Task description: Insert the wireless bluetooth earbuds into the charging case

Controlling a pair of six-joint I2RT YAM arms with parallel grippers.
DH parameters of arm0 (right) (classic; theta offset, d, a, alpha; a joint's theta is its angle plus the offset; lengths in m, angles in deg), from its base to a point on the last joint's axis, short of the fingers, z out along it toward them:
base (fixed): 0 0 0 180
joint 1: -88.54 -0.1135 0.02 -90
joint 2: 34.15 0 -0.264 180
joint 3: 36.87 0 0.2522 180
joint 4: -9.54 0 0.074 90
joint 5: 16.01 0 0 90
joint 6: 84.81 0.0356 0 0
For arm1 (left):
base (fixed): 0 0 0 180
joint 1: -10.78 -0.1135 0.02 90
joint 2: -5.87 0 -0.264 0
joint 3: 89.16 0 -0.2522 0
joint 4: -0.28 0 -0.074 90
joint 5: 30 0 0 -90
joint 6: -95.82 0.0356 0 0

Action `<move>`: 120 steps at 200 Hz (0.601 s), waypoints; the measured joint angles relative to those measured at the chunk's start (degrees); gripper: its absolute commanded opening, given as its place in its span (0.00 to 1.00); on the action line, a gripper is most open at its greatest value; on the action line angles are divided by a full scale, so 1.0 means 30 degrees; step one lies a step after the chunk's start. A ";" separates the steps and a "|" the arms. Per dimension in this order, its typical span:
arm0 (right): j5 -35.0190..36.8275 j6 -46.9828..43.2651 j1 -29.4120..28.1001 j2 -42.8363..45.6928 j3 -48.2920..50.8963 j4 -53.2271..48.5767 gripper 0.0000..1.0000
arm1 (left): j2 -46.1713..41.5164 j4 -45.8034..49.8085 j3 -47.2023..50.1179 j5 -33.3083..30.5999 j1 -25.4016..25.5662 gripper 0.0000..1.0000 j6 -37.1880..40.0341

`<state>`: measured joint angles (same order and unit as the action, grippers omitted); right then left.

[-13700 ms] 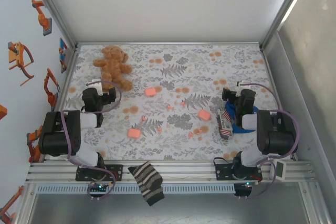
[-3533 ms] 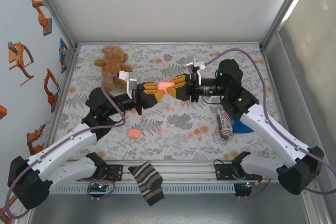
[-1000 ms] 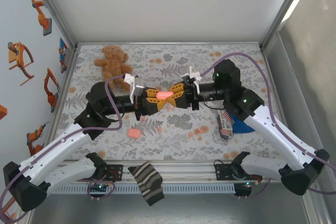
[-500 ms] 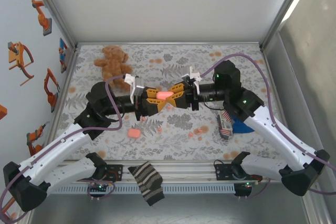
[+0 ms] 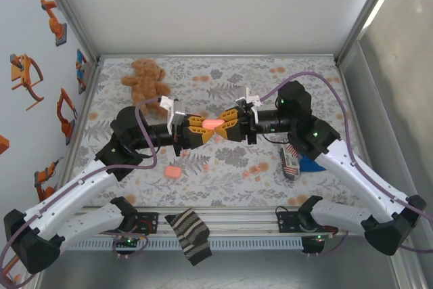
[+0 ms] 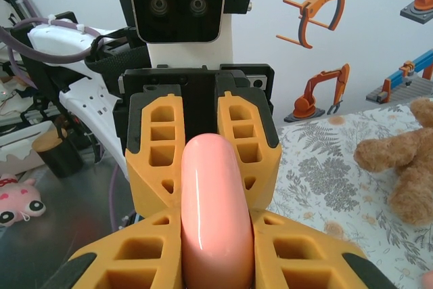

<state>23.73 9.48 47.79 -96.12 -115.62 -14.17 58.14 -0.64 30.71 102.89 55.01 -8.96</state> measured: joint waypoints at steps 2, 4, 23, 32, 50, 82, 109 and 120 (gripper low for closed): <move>-0.0007 0.0015 0.0000 0.0000 0.0007 0.0051 0.13 | 0.0000 0.0000 0.0000 0.0000 0.0000 0.13 0.0000; -0.0007 0.0044 0.0000 0.0000 0.0015 0.0066 0.13 | -0.0007 0.0007 0.0000 0.0000 0.0000 0.11 0.0000; -0.0007 0.0138 0.0000 0.0000 0.0029 0.0146 0.22 | -0.0058 0.0007 0.0000 0.0000 0.0000 0.02 0.0000; 0.0000 0.0138 -0.0007 0.0000 0.0029 0.0168 0.29 | -0.0102 0.0022 0.0000 -0.0015 0.0000 0.00 0.0007; 0.0372 0.0117 -0.0095 0.0007 0.0022 0.0109 0.42 | -0.0138 0.0044 0.0007 -0.0160 0.0000 0.00 0.0051; 0.1770 -0.0554 -0.0036 0.0204 0.0051 -0.0299 0.68 | -0.0335 -0.0197 0.0393 -0.0452 0.0000 0.00 0.0787; 0.2339 -0.0991 0.0452 0.0918 0.0109 -0.0503 0.83 | -0.0372 -0.1188 0.1486 -0.0692 -0.0007 0.00 0.2025; 0.2557 -0.1115 0.0583 0.1341 0.0248 -0.0495 0.87 | -0.0291 -0.1610 0.1996 -0.0860 -0.0058 0.00 0.2586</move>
<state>31.41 6.14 49.53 -92.10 -114.88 -15.66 57.27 -5.47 36.70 100.32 54.83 -1.21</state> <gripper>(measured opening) 0.838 0.229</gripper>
